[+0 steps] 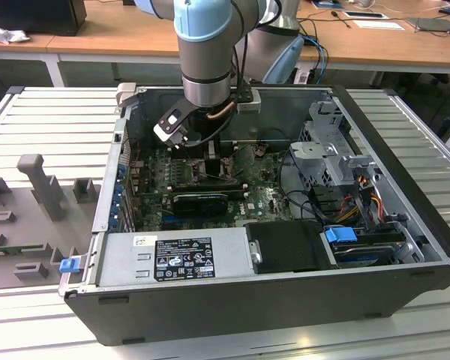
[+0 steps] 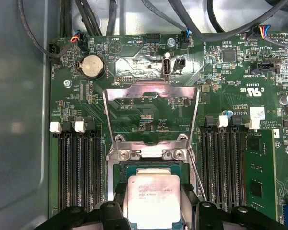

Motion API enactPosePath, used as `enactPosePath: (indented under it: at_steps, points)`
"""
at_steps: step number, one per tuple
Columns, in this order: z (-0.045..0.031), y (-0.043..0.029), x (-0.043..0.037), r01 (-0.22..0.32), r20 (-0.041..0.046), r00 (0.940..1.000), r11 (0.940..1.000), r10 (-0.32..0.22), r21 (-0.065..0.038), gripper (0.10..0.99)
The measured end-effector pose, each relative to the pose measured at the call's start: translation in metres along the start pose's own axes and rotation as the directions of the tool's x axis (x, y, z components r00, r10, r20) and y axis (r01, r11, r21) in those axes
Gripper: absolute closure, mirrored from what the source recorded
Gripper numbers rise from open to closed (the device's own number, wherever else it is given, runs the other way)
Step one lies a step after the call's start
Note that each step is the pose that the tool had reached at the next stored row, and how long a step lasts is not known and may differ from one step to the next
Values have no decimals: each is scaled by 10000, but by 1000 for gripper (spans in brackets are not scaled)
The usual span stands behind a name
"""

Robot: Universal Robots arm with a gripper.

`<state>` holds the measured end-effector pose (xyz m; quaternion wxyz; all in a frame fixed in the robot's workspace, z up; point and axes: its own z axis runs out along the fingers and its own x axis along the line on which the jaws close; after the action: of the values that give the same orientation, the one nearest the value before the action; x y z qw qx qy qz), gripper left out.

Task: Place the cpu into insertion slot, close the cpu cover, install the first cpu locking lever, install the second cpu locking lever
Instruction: 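Place the cpu into insertion slot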

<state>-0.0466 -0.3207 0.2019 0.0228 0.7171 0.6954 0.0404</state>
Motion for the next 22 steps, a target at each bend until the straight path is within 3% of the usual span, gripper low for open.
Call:
enactPosePath:
  at_steps: [1, 7, 12, 13, 16, 22]
  points:
    - [0, 0, 0, 0, 0, 10000, 10000, 0, 0, 482]
    - [-47, 4, 1, -1, -12, 10000, 10000, 1, 1, 494]
    - [-108, 10, 3, -1, -12, 10000, 10000, 1, 1, 808]
    - [-119, 11, 3, -1, -11, 10000, 10000, 1, 2, 808]
    - [-157, 14, 4, -1, -10, 10000, 10000, 1, 3, 980]
    - [-230, 20, 6, -8, -11, 10000, 10000, 8, 3, 980]
